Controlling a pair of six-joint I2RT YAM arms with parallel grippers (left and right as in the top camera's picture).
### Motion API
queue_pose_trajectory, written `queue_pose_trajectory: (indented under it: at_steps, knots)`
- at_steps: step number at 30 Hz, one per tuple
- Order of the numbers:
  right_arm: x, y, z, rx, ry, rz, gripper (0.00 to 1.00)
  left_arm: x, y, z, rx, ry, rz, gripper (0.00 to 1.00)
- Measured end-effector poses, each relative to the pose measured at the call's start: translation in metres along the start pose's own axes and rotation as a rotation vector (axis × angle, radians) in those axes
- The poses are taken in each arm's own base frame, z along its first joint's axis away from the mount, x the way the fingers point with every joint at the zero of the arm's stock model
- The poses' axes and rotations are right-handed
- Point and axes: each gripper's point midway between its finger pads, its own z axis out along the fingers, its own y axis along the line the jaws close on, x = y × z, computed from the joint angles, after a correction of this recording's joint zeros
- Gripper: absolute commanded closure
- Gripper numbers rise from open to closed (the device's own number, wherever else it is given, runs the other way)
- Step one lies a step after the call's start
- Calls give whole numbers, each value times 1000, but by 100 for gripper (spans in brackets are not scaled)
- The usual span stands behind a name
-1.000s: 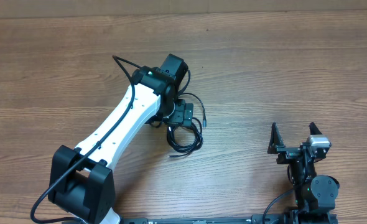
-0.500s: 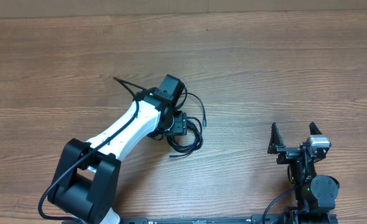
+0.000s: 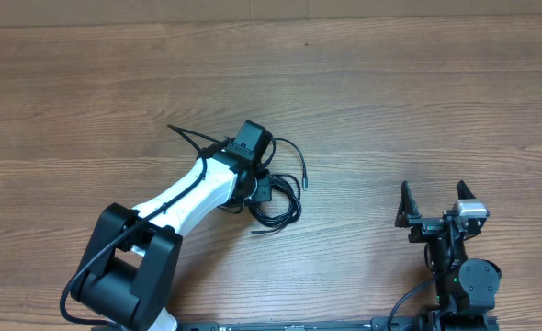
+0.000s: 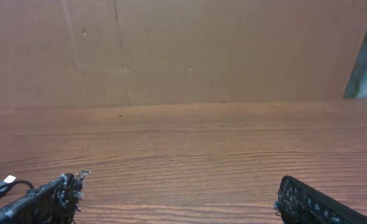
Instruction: Untangle cables
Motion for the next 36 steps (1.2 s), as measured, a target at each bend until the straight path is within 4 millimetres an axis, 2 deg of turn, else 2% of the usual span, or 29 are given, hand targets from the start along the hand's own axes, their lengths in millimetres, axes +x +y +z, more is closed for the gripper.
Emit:
queue_pose_trajectory:
  at_steps: [8,11,14,19,22,30,36]
  knots:
    - [0,0,0,-1,0,0,0,20,1,-8,-3,108,-29,96]
    - [0,0,0,-1,0,0,0,26,-8,-14,33,153,-89,96]
    - [0,0,0,-1,0,0,0,25,-31,-17,149,182,-163,96]
    - [0,0,0,0,0,0,0,-1,-91,-35,459,172,-261,96]
    - [0,0,0,0,0,-1,0,-7,-110,-48,570,216,-334,96]
    - [0,0,0,-1,0,0,0,-2,-116,-54,589,322,-525,96]
    - [0,0,0,-1,0,0,0,3,-116,-51,553,343,-588,96]
